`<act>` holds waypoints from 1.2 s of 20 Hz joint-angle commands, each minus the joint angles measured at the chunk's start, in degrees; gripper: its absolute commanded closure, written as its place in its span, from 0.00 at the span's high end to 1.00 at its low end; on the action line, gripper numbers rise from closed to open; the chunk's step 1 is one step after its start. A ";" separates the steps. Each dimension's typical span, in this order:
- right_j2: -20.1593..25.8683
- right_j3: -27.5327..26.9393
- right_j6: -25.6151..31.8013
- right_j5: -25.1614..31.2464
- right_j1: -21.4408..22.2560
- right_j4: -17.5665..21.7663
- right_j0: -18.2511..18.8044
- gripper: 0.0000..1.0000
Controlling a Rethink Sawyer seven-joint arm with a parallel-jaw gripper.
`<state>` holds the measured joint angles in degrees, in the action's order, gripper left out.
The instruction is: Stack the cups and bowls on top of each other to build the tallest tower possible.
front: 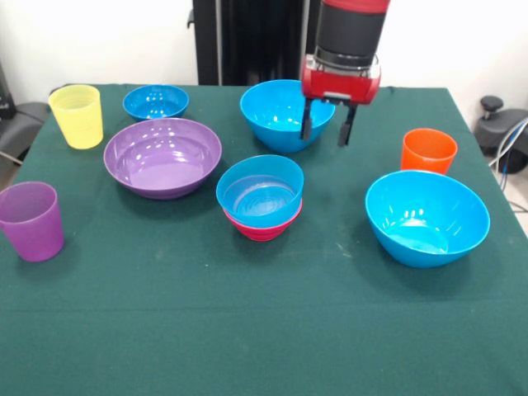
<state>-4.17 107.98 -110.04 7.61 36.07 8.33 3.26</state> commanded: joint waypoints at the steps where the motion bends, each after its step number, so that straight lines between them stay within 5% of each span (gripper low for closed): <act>1: 3.12 5.61 -6.11 4.61 3.01 0.24 -0.35 1.00; 16: 3.60 13.87 -5.10 -0.81 6.39 3.63 3.32 1.00; 24: 0.17 10.05 -7.02 -11.07 -5.40 5.52 0.26 1.00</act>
<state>-5.55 117.00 -110.04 3.49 39.09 10.26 4.97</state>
